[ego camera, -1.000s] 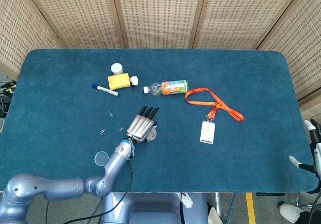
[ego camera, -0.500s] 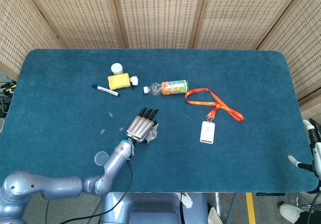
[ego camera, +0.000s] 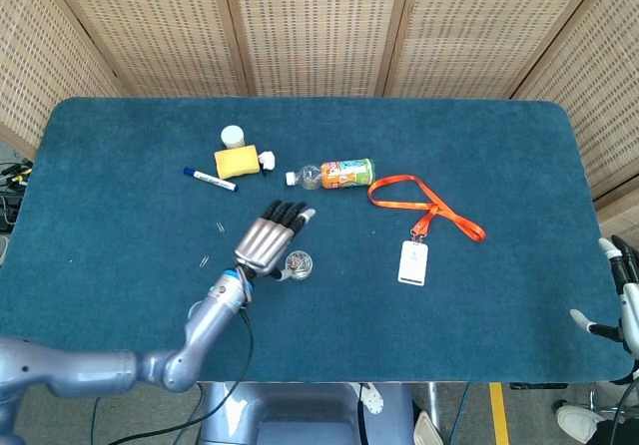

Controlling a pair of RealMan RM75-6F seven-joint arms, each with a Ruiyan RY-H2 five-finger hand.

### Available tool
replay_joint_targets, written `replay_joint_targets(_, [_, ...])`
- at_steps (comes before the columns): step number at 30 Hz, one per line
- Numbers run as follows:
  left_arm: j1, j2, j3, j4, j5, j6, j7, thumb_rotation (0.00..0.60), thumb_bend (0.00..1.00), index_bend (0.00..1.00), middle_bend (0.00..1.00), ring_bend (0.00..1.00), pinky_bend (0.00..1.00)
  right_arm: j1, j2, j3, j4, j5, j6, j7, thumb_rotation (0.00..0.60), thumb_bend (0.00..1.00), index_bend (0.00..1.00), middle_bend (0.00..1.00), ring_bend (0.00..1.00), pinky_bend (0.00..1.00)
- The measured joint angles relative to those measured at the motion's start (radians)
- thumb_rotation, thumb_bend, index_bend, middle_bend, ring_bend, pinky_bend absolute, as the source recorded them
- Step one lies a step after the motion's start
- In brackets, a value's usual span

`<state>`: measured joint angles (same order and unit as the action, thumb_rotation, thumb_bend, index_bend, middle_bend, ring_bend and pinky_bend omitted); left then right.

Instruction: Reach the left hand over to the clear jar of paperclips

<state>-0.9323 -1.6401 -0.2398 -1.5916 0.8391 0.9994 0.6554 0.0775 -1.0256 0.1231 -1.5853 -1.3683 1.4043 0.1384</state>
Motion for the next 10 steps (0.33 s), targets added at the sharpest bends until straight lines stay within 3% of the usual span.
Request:
replay_joint_targets(6, [0.109, 0.202, 0.032, -0.117, 0.063, 0.103, -0.047, 0.6, 0.03, 0.0, 0.0, 0.0, 0.0, -0.003, 0.002, -0.003, -0.01, -0.007, 0.009, -0.011, 0.6, 0.0, 0.0, 0.0, 0.0, 0.0])
replay_joint_targets(10, [0.242, 0.342, 0.088, -0.177, 0.117, 0.228, -0.106, 0.6, 0.01, 0.0, 0.0, 0.0, 0.0, -0.005, 0.0, -0.005, -0.016, -0.01, 0.017, -0.03, 0.6, 0.0, 0.0, 0.0, 0.0, 0.0])
